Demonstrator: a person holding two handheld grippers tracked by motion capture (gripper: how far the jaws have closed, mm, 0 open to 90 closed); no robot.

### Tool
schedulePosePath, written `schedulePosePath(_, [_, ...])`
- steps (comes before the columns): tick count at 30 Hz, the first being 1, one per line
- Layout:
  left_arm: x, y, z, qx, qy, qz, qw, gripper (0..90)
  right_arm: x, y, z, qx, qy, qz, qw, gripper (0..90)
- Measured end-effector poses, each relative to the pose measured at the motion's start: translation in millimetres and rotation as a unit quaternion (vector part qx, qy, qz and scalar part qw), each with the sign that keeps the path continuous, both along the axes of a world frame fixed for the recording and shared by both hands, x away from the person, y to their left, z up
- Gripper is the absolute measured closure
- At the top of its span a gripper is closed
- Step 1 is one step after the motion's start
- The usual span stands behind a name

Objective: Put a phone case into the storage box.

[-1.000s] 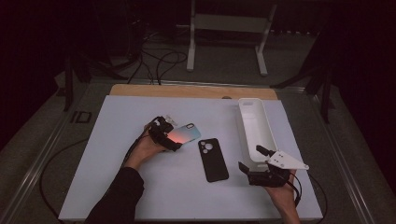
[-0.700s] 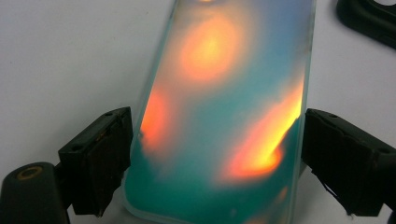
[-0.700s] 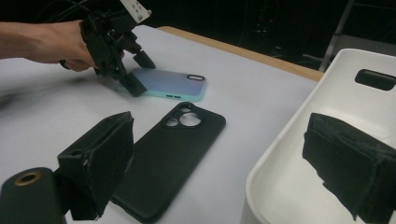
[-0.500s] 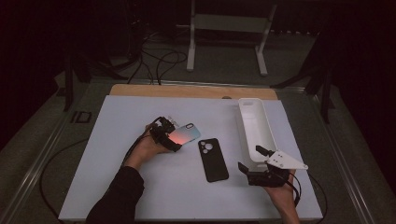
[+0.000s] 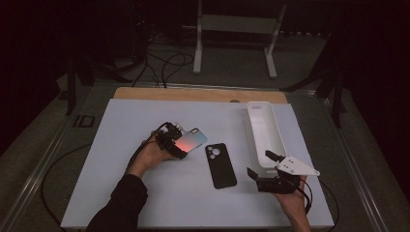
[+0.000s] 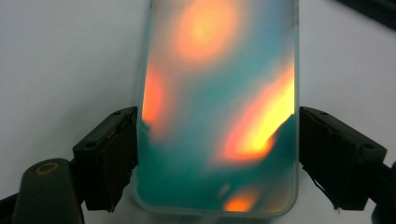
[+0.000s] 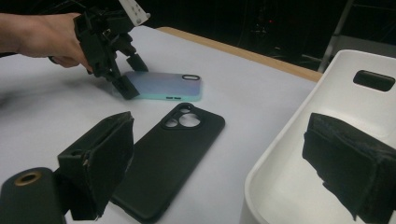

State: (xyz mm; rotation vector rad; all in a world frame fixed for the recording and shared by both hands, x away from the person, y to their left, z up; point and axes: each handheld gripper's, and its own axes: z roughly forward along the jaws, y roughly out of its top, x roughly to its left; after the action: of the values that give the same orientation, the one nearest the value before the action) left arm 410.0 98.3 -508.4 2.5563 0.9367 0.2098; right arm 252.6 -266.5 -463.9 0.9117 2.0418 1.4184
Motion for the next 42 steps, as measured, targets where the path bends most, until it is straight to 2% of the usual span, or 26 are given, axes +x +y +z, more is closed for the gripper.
schedulePosePath(4, [-3.6, 5.6, 2.1, -0.019, -0.015, 0.016, 0.9996, 16.9, 0.0, 0.4, 0.5, -0.001, 0.000, 0.000, 1.0000, 9.1])
schedulePosePath(7, [-7.0, 10.2, 5.2, -0.024, -0.024, 0.021, 0.9992, 17.0, -0.1, 1.7, 1.9, 0.000, -0.001, 0.001, 1.0000, 9.1])
schedulePosePath(10, [-12.2, 14.0, 10.2, -0.036, -0.036, 0.027, 0.9983, 17.0, 0.4, 2.5, 2.6, 0.001, -0.002, 0.002, 1.0000, 9.1])
schedulePosePath(11, [-15.5, 16.4, 13.7, -0.043, -0.046, 0.033, 0.9975, 17.0, 0.9, 3.3, 3.5, 0.001, -0.001, 0.003, 1.0000, 9.1])
schedulePosePath(17, [-24.9, 22.1, 25.3, -0.060, -0.066, 0.038, 0.9952, 17.0, 3.2, 5.3, 6.3, 0.010, 0.001, 0.007, 0.9999, 9.1])
schedulePosePath(20, [-32.0, 24.5, 31.8, -0.075, -0.080, 0.040, 0.9932, 17.0, 4.3, 5.8, 7.0, 0.014, 0.004, 0.008, 0.9999, 9.1])
schedulePosePath(26, [-45.7, 26.7, 39.8, -0.087, -0.101, 0.037, 0.9904, 17.0, 8.8, 9.6, 9.3, 0.020, 0.008, 0.011, 0.9997, 9.1])
schedulePosePath(33, [-71.9, 28.3, 54.6, -0.114, -0.137, 0.034, 0.9835, 17.0, 16.8, 18.9, 15.9, 0.021, 0.012, 0.022, 0.9995, 9.1])
schedulePosePath(37, [-84.6, 26.5, 62.1, -0.121, -0.153, 0.028, 0.9804, 17.0, 23.2, 23.2, 20.1, 0.034, 0.020, 0.032, 0.9987, 9.1])
schedulePosePath(42, [-98.1, 19.5, 65.9, -0.132, -0.163, 0.016, 0.9776, 17.0, 32.0, 26.0, 23.7, 0.067, 0.038, 0.043, 0.9961, 9.0])
